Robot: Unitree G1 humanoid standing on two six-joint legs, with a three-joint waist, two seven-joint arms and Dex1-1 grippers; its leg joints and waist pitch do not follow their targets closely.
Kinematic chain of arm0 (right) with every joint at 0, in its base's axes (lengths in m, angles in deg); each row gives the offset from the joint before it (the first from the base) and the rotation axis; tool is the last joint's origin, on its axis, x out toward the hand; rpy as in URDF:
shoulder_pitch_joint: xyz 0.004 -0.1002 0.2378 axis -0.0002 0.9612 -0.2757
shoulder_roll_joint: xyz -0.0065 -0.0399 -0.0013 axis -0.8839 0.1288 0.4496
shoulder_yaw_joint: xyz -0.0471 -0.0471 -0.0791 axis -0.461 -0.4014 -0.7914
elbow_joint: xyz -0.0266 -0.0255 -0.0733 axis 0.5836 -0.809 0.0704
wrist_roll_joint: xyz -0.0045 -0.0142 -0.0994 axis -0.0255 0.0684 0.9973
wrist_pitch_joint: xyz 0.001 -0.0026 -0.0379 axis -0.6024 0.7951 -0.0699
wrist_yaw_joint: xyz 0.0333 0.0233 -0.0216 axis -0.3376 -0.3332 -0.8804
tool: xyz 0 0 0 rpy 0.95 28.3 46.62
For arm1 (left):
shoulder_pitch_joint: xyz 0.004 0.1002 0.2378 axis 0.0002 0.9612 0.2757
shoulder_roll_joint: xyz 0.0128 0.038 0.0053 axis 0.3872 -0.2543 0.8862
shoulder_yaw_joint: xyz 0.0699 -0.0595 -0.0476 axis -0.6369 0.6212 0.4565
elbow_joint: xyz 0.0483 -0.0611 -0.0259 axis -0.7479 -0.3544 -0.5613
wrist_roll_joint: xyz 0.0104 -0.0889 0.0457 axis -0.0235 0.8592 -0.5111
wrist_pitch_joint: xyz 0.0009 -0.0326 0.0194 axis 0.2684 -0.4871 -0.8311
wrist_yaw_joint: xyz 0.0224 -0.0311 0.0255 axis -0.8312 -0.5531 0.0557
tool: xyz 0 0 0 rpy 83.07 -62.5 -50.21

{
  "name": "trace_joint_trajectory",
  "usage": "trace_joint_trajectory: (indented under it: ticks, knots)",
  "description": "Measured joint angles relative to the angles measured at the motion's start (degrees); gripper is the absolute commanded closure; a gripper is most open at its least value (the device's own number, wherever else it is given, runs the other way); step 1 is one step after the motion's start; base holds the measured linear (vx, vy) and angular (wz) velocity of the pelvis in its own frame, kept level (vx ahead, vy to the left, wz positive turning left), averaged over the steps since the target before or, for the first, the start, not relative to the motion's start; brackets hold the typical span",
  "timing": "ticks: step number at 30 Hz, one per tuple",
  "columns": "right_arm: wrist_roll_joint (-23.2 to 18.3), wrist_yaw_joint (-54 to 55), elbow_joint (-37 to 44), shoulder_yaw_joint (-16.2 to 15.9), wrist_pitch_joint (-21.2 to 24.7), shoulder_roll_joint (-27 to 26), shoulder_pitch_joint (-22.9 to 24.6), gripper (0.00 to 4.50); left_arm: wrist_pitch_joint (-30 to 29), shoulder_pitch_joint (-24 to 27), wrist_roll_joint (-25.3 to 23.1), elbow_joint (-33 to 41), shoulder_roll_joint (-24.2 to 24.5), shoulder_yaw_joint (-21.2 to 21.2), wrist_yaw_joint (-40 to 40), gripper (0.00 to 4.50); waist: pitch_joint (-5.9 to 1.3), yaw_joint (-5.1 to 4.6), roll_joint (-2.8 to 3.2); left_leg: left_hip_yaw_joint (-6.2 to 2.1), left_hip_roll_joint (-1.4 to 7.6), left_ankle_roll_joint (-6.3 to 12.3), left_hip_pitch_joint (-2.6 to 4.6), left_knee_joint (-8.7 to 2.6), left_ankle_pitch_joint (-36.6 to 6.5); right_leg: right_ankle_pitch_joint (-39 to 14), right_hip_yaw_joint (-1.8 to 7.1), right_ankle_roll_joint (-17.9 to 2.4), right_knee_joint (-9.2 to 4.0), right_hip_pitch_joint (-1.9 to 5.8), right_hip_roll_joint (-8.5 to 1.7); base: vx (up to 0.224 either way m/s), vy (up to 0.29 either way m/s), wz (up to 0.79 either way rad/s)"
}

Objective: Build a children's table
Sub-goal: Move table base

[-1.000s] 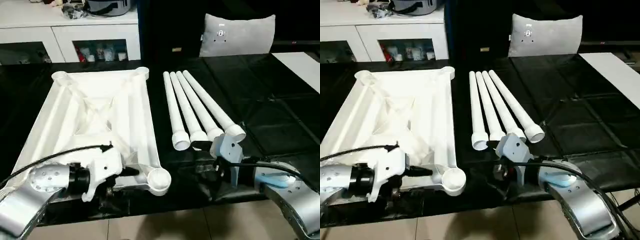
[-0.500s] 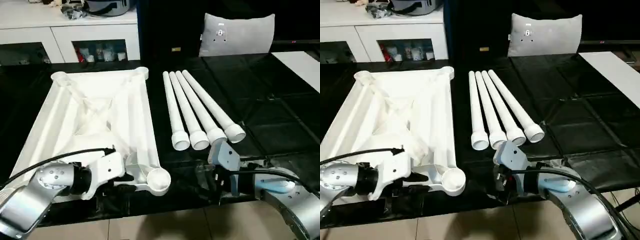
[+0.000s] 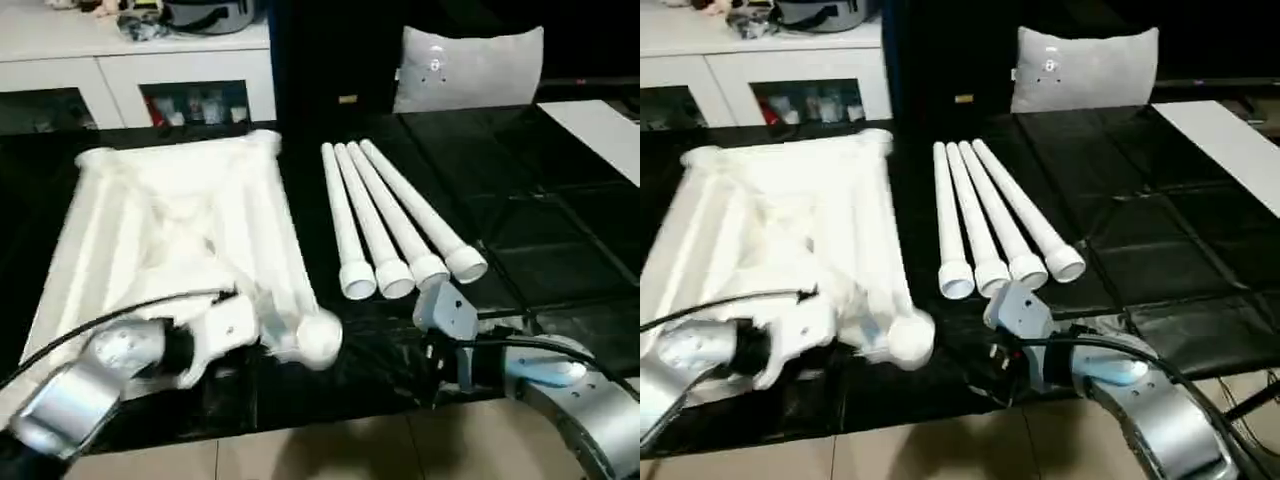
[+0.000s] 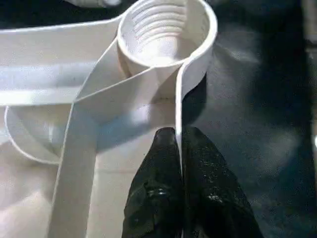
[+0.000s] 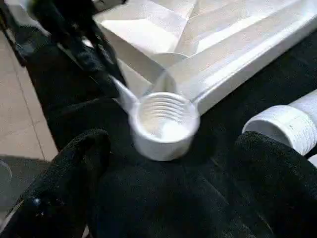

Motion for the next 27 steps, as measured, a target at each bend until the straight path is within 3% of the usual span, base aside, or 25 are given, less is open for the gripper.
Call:
trace_joint_trajectory:
  ticks: [8,12,15,19,21,27]
  knots:
    - [0.2,2.5,-2.2,0.1,0.3,-2.4,-2.8,0.0,3.2,-3.8,-0.9,-6.0,-0.5,-0.1,-1.0,4.48,0.03,0.55,-0.16,0.02,0.0,0.32,-0.21,-0.31,0.4,0.0,-0.05,0.0,-0.02,-0.32,0.0,0.0,0.0,0.0]
    - [-0.3,5.0,-3.5,2.4,0.9,-5.2,-4.3,0.0,5.5,-4.6,-1.4,-8.3,-0.6,0.0,-1.0,4.48,0.03,0.46,-0.16,0.05,0.0,0.29,-0.19,-0.32,0.4,0.0,-0.03,0.0,0.0,-0.33,0.0,0.0,0.0,0.0]
    - [-1.9,6.3,-3.9,4.0,2.4,-6.8,-5.4,0.0,5.7,-4.6,-1.1,-8.9,-1.4,0.7,-0.9,3.92,0.04,0.49,-0.18,0.04,0.0,0.24,-0.21,-0.32,0.4,0.0,-0.04,0.0,0.01,-0.33,0.0,0.0,0.0,0.0]
    - [-3.0,10.4,-4.3,5.5,5.2,-10.2,-6.5,0.0,5.2,-3.6,1.4,-7.4,-1.6,3.4,-1.1,3.57,0.05,0.41,-0.19,0.06,0.0,0.2,-0.23,-0.39,0.5,0.0,-0.03,0.0,0.01,-0.41,0.0,0.0,0.0,0.0]
    - [-1.7,14.1,-5.4,5.8,6.3,-12.8,-9.1,0.0,3.8,-2.9,2.8,-4.7,-1.7,4.9,-0.2,3.49,0.05,0.33,-0.18,0.07,0.0,0.06,-0.36,-0.41,0.5,0.0,-0.03,-0.1,0.05,-0.55,0.0,0.0,0.0,0.0]
    - [2.6,17.9,-6.9,4.5,6.4,-13.1,-12.4,0.0,-0.6,-0.7,6.4,1.2,-3.8,9.7,3.0,3.07,0.04,0.81,-0.2,0.05,0.0,-0.05,-0.61,-0.44,0.6,0.1,-0.08,-0.2,0.04,-0.73,0.0,0.0,0.0,0.0]
